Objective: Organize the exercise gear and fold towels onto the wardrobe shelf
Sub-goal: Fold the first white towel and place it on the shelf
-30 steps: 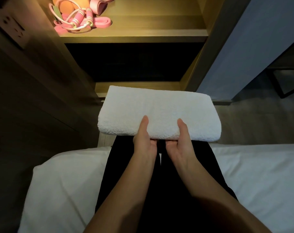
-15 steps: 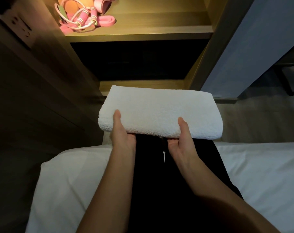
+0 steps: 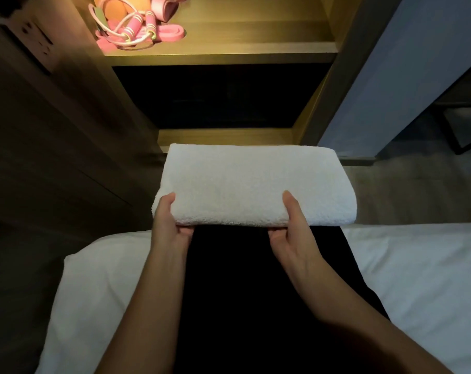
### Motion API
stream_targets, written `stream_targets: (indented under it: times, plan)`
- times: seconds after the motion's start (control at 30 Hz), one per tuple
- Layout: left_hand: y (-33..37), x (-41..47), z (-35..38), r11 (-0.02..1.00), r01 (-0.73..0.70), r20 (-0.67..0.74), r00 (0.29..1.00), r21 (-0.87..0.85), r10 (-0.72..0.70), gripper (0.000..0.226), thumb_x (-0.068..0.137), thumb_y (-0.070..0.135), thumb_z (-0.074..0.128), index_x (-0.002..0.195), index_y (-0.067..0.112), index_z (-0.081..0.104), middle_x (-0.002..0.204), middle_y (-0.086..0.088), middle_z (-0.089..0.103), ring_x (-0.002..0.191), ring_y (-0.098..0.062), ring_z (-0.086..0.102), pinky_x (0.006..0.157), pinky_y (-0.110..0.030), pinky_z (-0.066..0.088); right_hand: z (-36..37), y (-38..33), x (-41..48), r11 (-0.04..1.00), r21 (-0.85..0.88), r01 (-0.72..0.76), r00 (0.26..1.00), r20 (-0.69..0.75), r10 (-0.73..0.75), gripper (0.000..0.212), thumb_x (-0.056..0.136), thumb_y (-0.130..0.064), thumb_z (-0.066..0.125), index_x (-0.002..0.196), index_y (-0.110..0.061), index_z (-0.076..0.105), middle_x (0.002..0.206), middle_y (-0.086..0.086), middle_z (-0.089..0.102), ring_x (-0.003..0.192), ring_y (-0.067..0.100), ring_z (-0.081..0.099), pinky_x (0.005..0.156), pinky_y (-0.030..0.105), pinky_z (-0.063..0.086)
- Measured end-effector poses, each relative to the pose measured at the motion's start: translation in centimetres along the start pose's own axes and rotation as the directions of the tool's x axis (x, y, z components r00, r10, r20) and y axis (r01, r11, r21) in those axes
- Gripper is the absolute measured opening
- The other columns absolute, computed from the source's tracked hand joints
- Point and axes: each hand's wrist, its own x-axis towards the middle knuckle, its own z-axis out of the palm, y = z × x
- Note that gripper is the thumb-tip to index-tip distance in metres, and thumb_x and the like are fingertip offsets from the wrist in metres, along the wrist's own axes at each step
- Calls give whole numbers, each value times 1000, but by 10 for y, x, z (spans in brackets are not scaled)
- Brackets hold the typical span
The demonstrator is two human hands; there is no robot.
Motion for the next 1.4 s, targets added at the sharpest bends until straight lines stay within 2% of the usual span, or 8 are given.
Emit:
stream_targets:
  times: [0.3,0.43,0.57,0.7,0.83,1.07,1.2,1.4]
  plan:
    - [48,8,-28,866,180,68,969,467,-238,25,85,17,58,110,17,59,99,-11,71,93,-28,67,65,-47,61,-60,-105,-6,910,-402,-101,995,-41,92,39,91,-44,57,118,-16,58,99,14,74,80,24,74,63,37,61]
    - [73,14,-12,676,207,59,936,707,-347,44,69,36,68,108,18,61,93,-13,71,90,-32,65,64,-55,59,-52,-154,14,663,-718,-213,970,-74,232,80,65,-72,59,122,-16,59,109,18,71,88,32,73,64,45,61]
    - [76,19,2,569,107,89,948,815,-305,49,68,52,69,107,21,66,88,-3,73,84,-23,67,64,-38,59,-28,-166,30,416,-897,-148,983,-88,159,78,56,-58,76,121,-18,62,96,8,75,84,22,73,62,38,62]
    - [74,27,-5,592,137,73,946,794,-317,49,74,37,67,115,9,64,94,-11,75,95,-29,66,80,-41,50,-33,-163,40,371,-902,-219,971,-165,172,70,55,-42,79,114,-8,65,82,4,76,67,13,72,50,23,56]
    - [82,34,-2,535,103,103,934,839,-341,56,70,39,69,118,11,63,97,-11,75,88,-28,71,80,-41,51,-32,-174,42,407,-873,-270,933,-132,335,97,30,-28,101,116,-6,64,100,14,73,84,24,73,59,33,61]
    - [83,53,39,386,88,27,958,918,-284,58,81,68,57,104,16,65,104,-15,73,85,-31,72,70,-37,52,2,-163,71,374,-892,-255,961,-191,199,61,67,-60,72,105,-12,66,92,12,75,75,27,73,65,36,57]
    - [77,68,32,289,-19,14,1000,957,18,60,82,59,66,112,7,60,106,-11,68,82,-26,67,61,-32,49,-2,-149,79,429,-875,-223,971,-161,177,34,90,-43,61,108,-14,63,84,7,75,73,23,72,59,32,53]
    - [88,70,35,333,153,-45,950,930,-310,68,81,73,54,116,16,63,103,-17,73,91,-36,72,88,-44,52,-4,-160,80,279,-912,-301,944,-243,224,52,83,-59,63,109,-14,63,93,13,74,88,30,68,79,39,53]
